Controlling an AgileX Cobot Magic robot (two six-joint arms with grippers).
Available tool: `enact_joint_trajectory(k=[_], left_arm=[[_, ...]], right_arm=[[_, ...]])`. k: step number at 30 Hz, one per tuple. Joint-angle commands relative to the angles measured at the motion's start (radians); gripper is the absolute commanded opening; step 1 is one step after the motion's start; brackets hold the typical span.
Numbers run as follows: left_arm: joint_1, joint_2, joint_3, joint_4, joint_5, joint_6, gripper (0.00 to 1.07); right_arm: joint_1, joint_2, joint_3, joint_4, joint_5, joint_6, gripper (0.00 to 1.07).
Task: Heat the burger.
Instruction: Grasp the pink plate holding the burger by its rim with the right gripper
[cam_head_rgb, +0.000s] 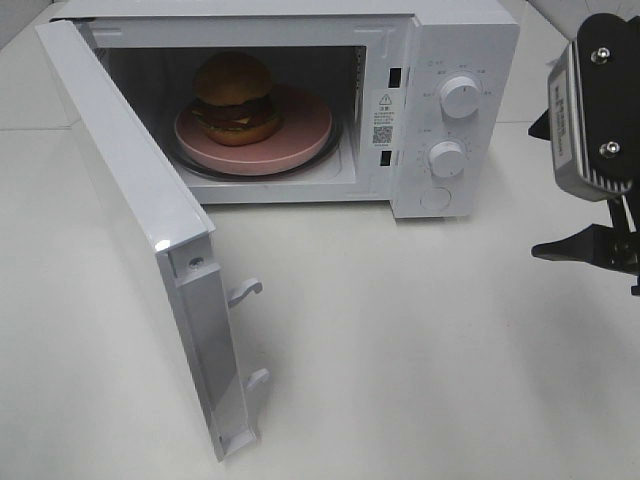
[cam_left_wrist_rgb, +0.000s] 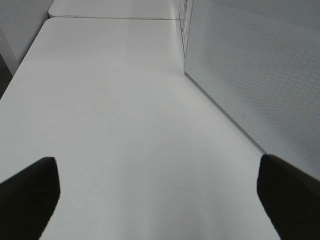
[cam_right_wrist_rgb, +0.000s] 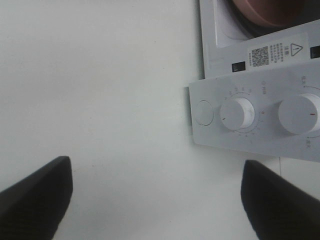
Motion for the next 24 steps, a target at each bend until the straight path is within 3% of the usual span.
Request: enact_joint_trajectory(k=[1,16,24], left_arm=[[0.003,-0.012,0.002,-0.008,-0.012,-0.004,1.00],[0.003,-0.012,0.002,-0.008,-0.012,-0.004,1.00],[0.003,-0.012,0.002,-0.008,-0.012,-0.004,1.00]], right_arm=[[0.023,0.014,-0.015,-0.007,-0.015,0.016,0.88],[0.246,0.262,-0.144,-0.120,-0.112,0.122,0.86],[0.303,0.373,-0.185,-0.131,-0.192,0.133,0.85]])
